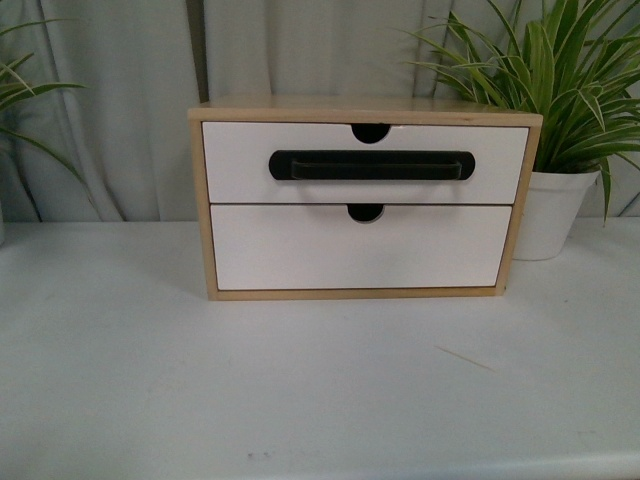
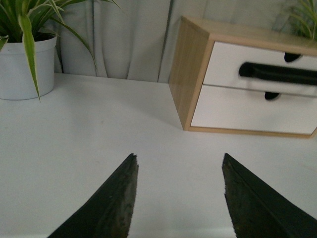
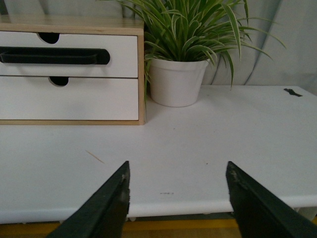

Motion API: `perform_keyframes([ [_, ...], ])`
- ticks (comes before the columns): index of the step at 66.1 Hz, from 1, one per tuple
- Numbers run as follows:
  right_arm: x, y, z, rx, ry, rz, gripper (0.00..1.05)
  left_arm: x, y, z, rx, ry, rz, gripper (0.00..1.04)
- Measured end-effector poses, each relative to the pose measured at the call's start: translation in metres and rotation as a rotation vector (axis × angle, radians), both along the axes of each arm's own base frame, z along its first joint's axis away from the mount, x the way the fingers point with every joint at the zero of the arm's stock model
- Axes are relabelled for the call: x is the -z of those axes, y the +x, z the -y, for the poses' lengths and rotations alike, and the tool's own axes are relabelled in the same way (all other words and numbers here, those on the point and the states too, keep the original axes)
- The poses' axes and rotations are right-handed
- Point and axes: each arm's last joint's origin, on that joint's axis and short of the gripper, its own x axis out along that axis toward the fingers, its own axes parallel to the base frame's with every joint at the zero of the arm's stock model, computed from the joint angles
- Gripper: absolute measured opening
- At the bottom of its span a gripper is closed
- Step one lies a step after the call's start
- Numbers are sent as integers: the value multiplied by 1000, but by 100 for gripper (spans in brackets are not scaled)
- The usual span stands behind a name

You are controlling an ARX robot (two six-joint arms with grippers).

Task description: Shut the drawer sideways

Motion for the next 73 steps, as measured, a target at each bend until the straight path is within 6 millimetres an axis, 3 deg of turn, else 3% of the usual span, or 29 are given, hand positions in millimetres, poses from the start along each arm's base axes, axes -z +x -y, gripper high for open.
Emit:
perform_keyframes([
  [14, 10, -3, 0, 2, 27, 3, 16, 13, -3, -9, -7, 61, -4, 5],
  [19, 16, -10, 0, 1, 27, -25, 1, 16, -5, -14, 23, 65, -3, 4],
  [30, 18, -14, 0, 2, 31, -2, 1, 22, -15, -22, -8, 73, -8, 4],
  [42, 30, -14, 0, 1, 32, -2, 1, 30, -16, -22, -11, 74, 1, 4],
  [59, 30, -14, 0, 2, 32, 0, 1, 34, -16, -22, -12, 74, -1, 4],
  [62, 30, -14, 0, 2, 31, 0, 2, 34, -16, -22, -11, 74, -1, 10],
  [73, 30, -14, 0, 2, 32, -1, 33, 34, -16, -22, -11, 74, -1, 44],
])
